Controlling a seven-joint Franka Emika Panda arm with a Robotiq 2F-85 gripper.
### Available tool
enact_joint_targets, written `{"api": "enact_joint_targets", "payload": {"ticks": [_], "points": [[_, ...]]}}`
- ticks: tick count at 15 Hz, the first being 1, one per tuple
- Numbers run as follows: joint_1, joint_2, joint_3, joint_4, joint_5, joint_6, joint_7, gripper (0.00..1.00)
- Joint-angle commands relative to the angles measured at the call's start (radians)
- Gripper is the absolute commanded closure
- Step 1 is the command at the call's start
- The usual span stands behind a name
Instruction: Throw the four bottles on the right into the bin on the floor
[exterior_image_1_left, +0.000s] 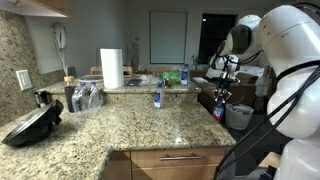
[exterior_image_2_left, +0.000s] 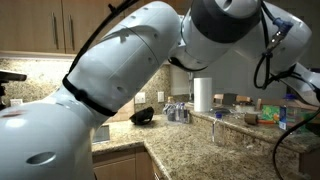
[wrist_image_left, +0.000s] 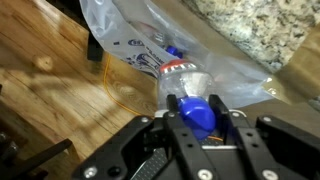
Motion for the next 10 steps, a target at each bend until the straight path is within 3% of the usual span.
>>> {"api": "enact_joint_targets", "payload": {"ticks": [1, 10], "points": [[-0.022, 0.077, 0.014, 0.099, -0.016, -0.089, 0.053, 0.87], [-0.016, 0.092, 0.018, 0.177, -0.067, -0.262, 0.001, 0.87]]}}
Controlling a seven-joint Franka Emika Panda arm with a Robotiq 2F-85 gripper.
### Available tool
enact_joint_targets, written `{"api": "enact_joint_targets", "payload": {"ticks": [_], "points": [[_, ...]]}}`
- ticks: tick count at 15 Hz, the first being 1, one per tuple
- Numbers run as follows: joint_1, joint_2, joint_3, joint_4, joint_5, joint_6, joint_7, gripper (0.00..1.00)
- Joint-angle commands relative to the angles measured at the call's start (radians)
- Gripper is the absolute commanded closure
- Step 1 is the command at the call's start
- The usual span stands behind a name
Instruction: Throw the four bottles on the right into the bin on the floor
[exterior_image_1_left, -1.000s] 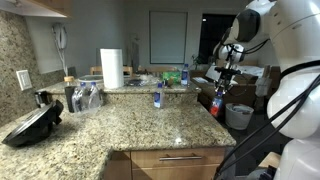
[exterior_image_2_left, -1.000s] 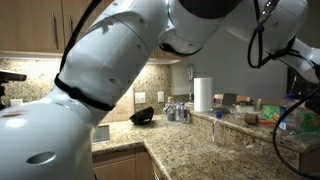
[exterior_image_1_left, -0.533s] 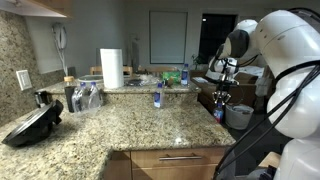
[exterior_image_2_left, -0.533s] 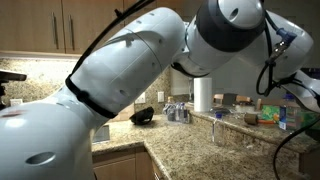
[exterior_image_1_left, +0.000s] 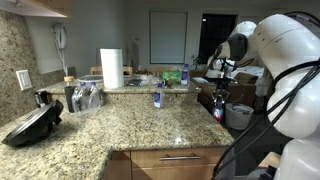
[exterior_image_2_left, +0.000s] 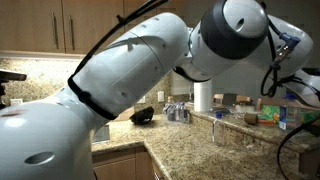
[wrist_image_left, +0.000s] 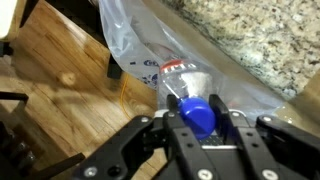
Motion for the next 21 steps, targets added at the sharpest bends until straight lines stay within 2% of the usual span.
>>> {"api": "enact_joint_targets", "payload": {"ticks": [1, 4, 6, 13, 18, 20, 21], "points": [[-0.010, 0.017, 0.022, 0.035, -0.043, -0.077, -0.010, 0.87], [-0.020, 0.041, 0.048, 0.052, -0.024, -0.107, -0.019, 0.87], [-0.029, 0.059, 0.065, 0.059, 0.020, -0.076, 0.003, 0.87], [-0.102, 0.167, 0.104, 0.173, 0.115, -0.101, 0.073, 0.87], [-0.139, 0.210, 0.119, 0.224, 0.124, -0.047, 0.115, 0.87], [-0.127, 0.202, 0.102, 0.205, 0.127, -0.009, 0.099, 0.87], [-0.122, 0.195, 0.099, 0.194, 0.120, 0.008, 0.092, 0.61]]}}
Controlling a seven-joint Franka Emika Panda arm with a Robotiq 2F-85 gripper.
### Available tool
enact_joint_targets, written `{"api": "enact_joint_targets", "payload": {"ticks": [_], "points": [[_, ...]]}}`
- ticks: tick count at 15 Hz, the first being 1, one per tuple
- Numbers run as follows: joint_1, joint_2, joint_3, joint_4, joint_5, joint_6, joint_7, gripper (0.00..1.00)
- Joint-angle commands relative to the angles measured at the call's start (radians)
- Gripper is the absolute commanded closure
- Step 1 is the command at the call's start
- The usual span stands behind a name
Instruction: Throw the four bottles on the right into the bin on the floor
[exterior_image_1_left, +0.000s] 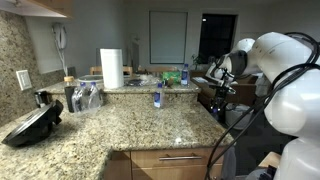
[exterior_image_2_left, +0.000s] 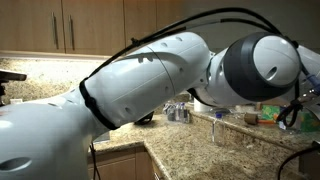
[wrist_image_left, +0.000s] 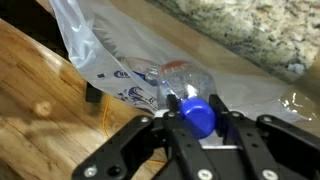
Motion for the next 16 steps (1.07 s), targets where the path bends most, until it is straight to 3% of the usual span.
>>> {"api": "enact_joint_targets", "payload": {"ticks": [1, 3, 9, 12, 16], "points": [[0.006, -0.023, -0.005, -0.029, 0.009, 0.067, 0.000, 0.38], [0.018, -0.043, -0.010, -0.055, -0.004, 0.110, -0.020, 0.35], [0.039, -0.128, -0.024, -0.110, -0.020, 0.177, -0.076, 0.02], [0.053, -0.240, -0.047, -0.184, -0.048, 0.221, -0.172, 0.00], [0.116, -0.417, -0.092, -0.330, -0.177, 0.233, -0.353, 0.00]]}}
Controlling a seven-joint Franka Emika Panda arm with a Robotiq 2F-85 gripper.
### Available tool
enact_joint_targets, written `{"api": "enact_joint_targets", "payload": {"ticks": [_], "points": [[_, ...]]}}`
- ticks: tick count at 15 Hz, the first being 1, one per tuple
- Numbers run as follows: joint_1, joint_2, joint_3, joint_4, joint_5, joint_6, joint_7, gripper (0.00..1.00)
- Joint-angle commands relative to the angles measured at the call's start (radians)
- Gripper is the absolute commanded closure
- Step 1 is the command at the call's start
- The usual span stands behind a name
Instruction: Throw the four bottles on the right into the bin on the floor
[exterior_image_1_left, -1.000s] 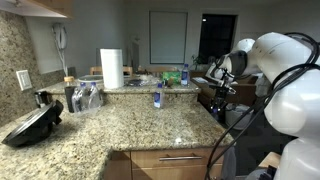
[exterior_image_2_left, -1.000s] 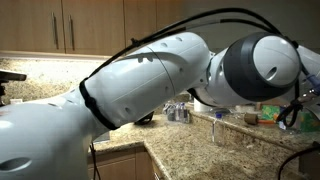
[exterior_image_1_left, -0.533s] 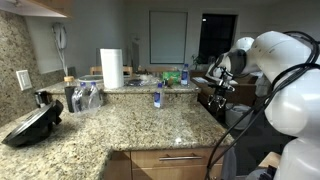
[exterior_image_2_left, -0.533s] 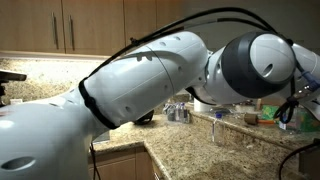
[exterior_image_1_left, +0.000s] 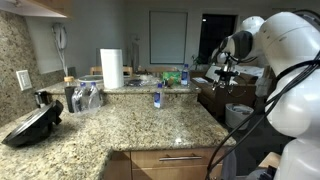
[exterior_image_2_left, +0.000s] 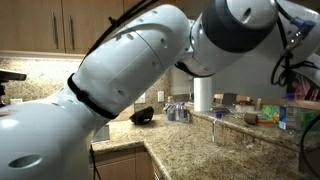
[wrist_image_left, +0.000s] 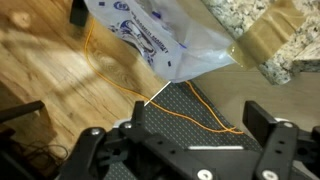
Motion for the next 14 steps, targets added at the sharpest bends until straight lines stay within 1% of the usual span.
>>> {"api": "enact_joint_targets", "payload": {"ticks": [1, 5, 7, 8, 11, 12, 14], "points": [[0.081, -0.207, -0.032, -0.236, -0.107, 0.060, -0.152, 0.00], [0.175, -0.350, -0.036, -0.409, -0.232, 0.126, -0.253, 0.00], [0.221, -0.417, -0.032, -0.502, -0.289, 0.184, -0.291, 0.00], [0.230, -0.445, -0.008, -0.542, -0.320, 0.219, -0.300, 0.00], [0.283, -0.536, 0.013, -0.689, -0.381, 0.372, -0.324, 0.00], [0.254, -0.431, 0.009, -0.538, -0.342, 0.270, -0.278, 0.00], [0.280, -0.477, 0.018, -0.612, -0.360, 0.328, -0.281, 0.00]]}}
